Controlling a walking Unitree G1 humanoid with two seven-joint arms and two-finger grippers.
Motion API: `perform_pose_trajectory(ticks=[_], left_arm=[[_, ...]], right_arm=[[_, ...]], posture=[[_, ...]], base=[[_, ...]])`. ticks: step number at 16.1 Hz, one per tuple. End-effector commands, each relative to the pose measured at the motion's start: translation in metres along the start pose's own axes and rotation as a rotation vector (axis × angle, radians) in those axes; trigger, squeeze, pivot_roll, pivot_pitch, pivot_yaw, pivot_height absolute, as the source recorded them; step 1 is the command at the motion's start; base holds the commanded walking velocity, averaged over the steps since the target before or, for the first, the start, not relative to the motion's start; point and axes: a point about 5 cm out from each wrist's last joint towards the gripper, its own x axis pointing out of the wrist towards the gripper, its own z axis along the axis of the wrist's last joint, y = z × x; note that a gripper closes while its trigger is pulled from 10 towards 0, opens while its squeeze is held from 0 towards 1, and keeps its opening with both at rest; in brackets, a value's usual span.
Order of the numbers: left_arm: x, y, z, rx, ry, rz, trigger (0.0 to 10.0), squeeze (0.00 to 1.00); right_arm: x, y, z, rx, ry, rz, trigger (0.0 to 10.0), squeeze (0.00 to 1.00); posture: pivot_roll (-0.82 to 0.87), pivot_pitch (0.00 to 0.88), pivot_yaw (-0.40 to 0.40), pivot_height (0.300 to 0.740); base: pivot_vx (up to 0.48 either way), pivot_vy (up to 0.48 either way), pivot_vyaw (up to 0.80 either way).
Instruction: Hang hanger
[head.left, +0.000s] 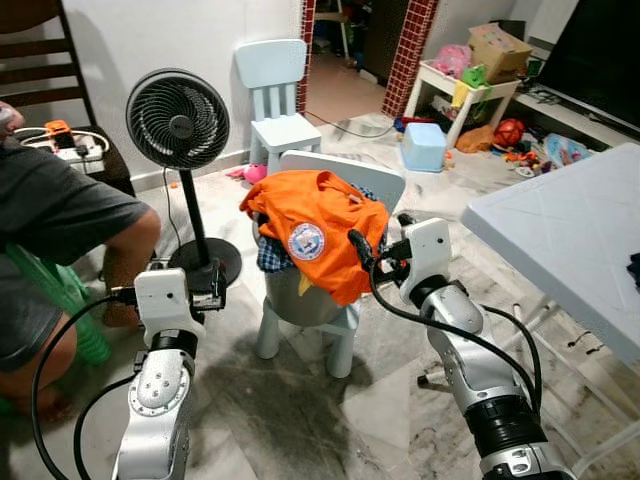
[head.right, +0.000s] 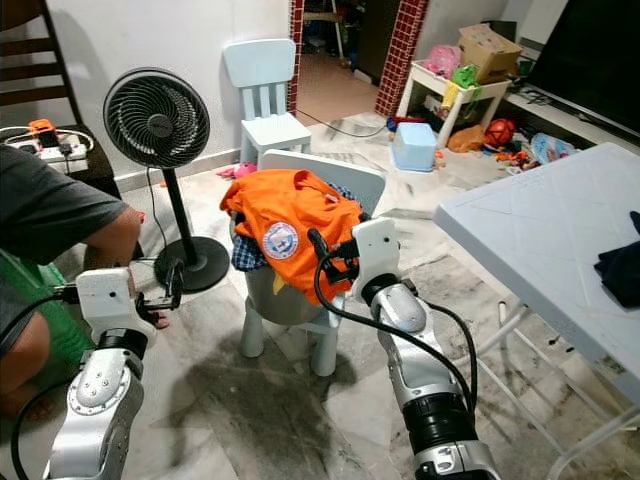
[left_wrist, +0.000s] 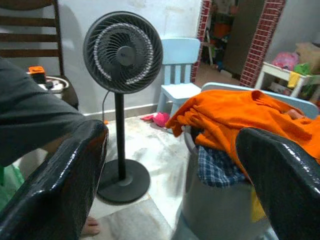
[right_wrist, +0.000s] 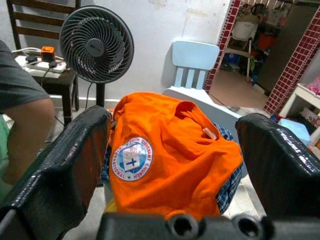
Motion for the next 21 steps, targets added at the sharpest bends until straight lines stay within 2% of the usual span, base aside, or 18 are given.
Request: perform_pose_trajectory(ticks=[1, 9, 13, 21], left_arm=[[-0.001, -0.007, 0.001, -0.017, 0.003, -0.035, 10.0, 0.0], [-0.004, -0.011, -0.001, -0.033, 0.022, -0.064, 10.0, 0.0], [-0.006, -0.013, 0.0, -0.036, 0.027, -0.073, 10.0, 0.0], [-0.006, -0.016, -0.002, -0.04, 0.039, -0.078, 10.0, 0.0]], right_arm=[[-0.005, -0.004, -0.005, -0.004, 0.01, -0.016, 10.0, 0.0], [-0.016, -0.004, -0.009, 0.023, 0.022, -0.041, 10.0, 0.0], [-0.017, -0.006, -0.008, 0.027, 0.024, -0.05, 10.0, 0.0], [-0.019, -0.006, -0.007, 0.008, 0.032, -0.034, 10.0, 0.0]], posture=[[0.0, 0.0, -0.102, 0.74], [-0.03, 0.0, -0.087, 0.74], [-0.03, 0.0, -0.089, 0.74], [-0.03, 0.0, -0.096, 0.74]], base=[[0.341, 0.0, 0.0], [0.347, 0.0, 0.0], [0.347, 0.0, -0.8], [0.304, 0.0, 0.0]])
